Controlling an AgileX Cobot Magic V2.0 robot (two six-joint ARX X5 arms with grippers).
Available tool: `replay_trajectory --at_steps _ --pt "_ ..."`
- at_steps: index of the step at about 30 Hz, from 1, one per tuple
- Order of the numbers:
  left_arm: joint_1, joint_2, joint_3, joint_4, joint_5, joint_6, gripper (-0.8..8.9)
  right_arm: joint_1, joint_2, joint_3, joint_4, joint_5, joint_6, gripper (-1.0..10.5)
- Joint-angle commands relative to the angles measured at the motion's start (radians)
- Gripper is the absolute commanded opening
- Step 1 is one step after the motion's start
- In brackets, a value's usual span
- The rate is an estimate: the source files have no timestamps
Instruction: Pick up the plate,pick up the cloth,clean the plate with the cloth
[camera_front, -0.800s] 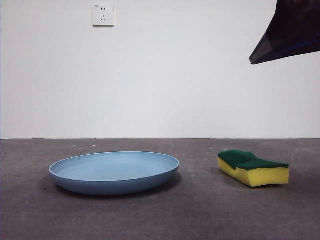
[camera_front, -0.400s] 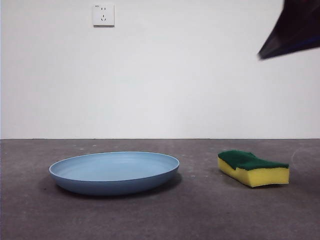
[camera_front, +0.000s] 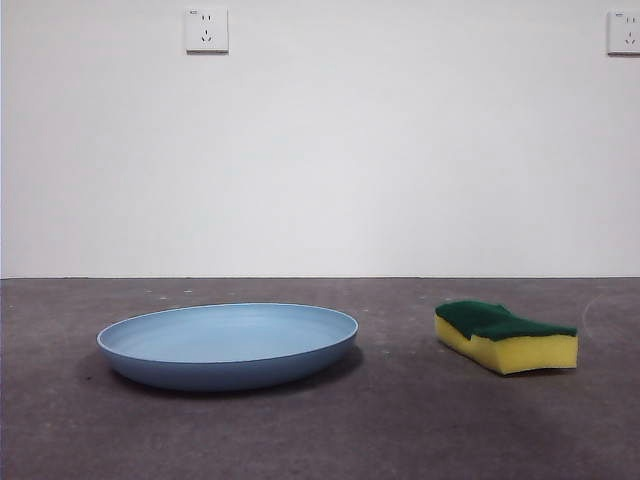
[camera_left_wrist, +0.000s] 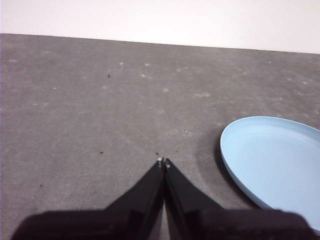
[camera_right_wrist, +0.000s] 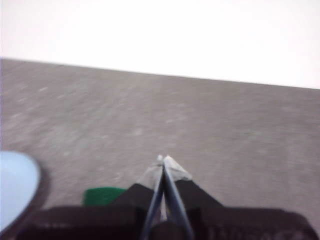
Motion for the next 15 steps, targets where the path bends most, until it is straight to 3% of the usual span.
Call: replay_trajectory --at_steps 1,10,15 --pt "0.003 -0.003 -0.013 0.003 -0.002 0.01 -0.01 -0.054 -0.069 -0.071 0.003 -0.04 -0.006 0.0" --pt "0.003 -0.003 -0.013 0.003 -0.002 0.01 -0.01 -0.094 -0.241 -0.283 0.051 -0.123 0.007 0.0" --pt "0.003 -0.003 -0.013 0.003 -0.002 0.01 -0.01 -0.094 -0.309 -0.349 0.082 -0.129 0.022 0.0"
